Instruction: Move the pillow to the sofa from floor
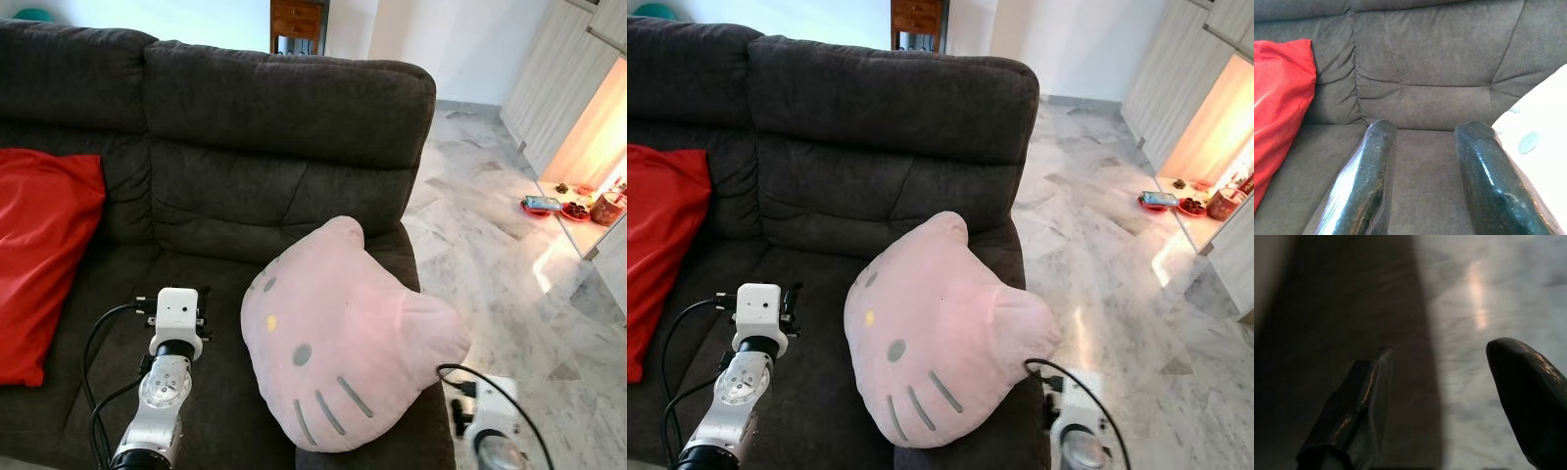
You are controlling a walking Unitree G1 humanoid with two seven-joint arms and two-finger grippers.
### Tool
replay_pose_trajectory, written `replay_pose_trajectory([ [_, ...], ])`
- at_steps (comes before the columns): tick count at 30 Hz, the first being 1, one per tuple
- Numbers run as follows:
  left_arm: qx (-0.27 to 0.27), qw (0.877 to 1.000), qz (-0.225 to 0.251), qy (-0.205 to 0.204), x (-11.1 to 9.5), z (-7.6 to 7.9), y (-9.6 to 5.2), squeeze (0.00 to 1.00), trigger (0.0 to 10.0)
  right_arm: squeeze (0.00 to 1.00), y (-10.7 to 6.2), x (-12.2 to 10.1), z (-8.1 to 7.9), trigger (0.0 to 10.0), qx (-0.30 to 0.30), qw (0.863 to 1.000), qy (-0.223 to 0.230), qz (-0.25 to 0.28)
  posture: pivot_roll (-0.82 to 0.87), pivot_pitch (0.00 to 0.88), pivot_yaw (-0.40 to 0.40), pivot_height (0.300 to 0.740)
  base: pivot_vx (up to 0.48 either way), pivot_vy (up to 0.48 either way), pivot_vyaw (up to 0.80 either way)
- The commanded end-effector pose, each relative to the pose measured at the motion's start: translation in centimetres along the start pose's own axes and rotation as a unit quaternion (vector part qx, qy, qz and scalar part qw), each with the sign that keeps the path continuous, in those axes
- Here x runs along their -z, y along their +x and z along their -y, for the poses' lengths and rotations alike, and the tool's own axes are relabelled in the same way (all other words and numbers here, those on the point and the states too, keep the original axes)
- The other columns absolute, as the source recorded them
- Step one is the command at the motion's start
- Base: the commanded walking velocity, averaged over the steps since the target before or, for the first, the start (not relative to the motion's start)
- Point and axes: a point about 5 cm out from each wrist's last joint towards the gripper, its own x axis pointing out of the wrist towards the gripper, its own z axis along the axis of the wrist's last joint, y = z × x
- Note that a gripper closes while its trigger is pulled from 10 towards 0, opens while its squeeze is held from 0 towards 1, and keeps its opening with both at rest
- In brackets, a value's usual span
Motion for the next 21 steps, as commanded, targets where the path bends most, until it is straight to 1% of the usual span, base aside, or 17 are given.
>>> replay_pose_trajectory([
  [1, 0.004, 1.000, -0.004, 0.005, 0.0, 0.2, 0.1, 0.00, 10.0, 0.00, 0.0, 0.1, -0.5, 10.0, -0.021, 1.000, 0.006, -0.008, 0.06, 0.000, -0.089, 0.740, 0.000, 0.000, 0.00],
  [2, 0.004, 1.000, -0.004, 0.005, 0.0, 0.2, 0.1, 0.00, 10.0, 0.00, 0.0, 0.2, -0.6, 10.0, -0.024, 1.000, 0.008, -0.010, 0.06, 0.000, -0.089, 0.740, 0.000, 0.000, 0.00],
  [3, 0.004, 1.000, -0.003, 0.004, 0.0, 0.2, 0.1, 0.00, 10.0, 0.00, -0.1, 0.7, -1.2, 10.0, -0.046, 0.999, -0.001, -0.024, 0.05, 0.000, -0.089, 0.740, 0.000, 0.000, 0.00],
  [5, 0.004, 1.000, -0.003, 0.004, 0.0, 0.2, 0.1, 0.00, 10.0, 0.00, -0.1, 0.7, -1.3, 10.0, -0.048, 0.999, -0.005, -0.025, 0.05, 0.000, -0.089, 0.740, 0.000, 0.000, 0.00],
  [6, 0.004, 1.000, -0.003, 0.004, 0.0, 0.2, 0.1, 0.00, 10.0, 0.00, -0.1, 0.8, -1.5, 10.0, -0.059, 0.998, 0.008, -0.023, 0.05, 0.000, -0.089, 0.740, 0.000, 0.000, 0.00],
  [8, 0.004, 1.000, -0.003, 0.004, 0.0, 0.2, 0.1, 0.00, 10.0, 0.00, -0.2, 0.9, -1.7, 10.0, -0.067, 0.997, 0.015, -0.024, 0.05, 0.000, -0.089, 0.740, 0.000, 0.000, 0.00],
  [9, 0.004, 1.000, -0.003, 0.003, 0.0, 0.3, 0.1, 0.00, 10.0, 0.00, -0.3, 1.1, -2.0, 10.0, -0.092, 0.995, 0.027, -0.030, 0.05, 0.000, -0.090, 0.740, 0.000, 0.000, 0.00],
  [10, 0.004, 1.000, -0.003, 0.003, 0.0, 0.3, 0.1, 0.00, 10.0, 0.00, -0.3, 1.1, -2.0, 10.0, -0.092, 0.995, 0.027, -0.030, 0.05, 0.000, -0.090, 0.740, 0.000, 0.000, 0.00],
  [11, 0.005, 1.000, -0.003, 0.003, 0.0, 0.3, 0.1, 0.00, 10.0, 0.00, -0.4, 1.2, -2.4, 10.0, -0.118, 0.992, 0.030, -0.032, 0.04, 0.000, -0.090, 0.740, 0.000, 0.000, 0.00],
  [13, 0.005, 1.000, -0.003, 0.002, 0.0, 0.4, 0.1, 0.00, 10.0, 0.00, -0.4, 1.2, -2.4, 10.0, -0.125, 0.991, 0.029, -0.032, 0.04, 0.000, -0.090, 0.740, 0.000, 0.000, 0.00],
  [16, 0.007, 1.000, -0.004, 0.000, 0.0, 0.6, 0.1, 0.00, 10.0, 0.00, -0.5, 1.2, -2.6, 10.0, -0.151, 0.987, 0.039, -0.034, 0.04, 0.000, -0.092, 0.740, 0.000, 0.000, 0.00],
  [19, 0.009, 1.000, -0.005, -0.002, 0.0, 0.8, 0.1, 0.00, 10.0, 0.00, -0.6, 1.1, -2.9, 10.0, -0.188, 0.980, 0.057, -0.026, 0.04, 0.000, -0.094, 0.740, 0.000, 0.000, 0.00],
  [21, 0.009, 1.000, -0.005, -0.003, 0.0, 0.8, 0.2, 0.00, 10.0, 0.00, -0.7, 1.0, -3.1, 10.0, -0.207, 0.977, 0.054, -0.021, 0.04, 0.000, -0.096, 0.740, 0.000, 0.000, 0.00],
])
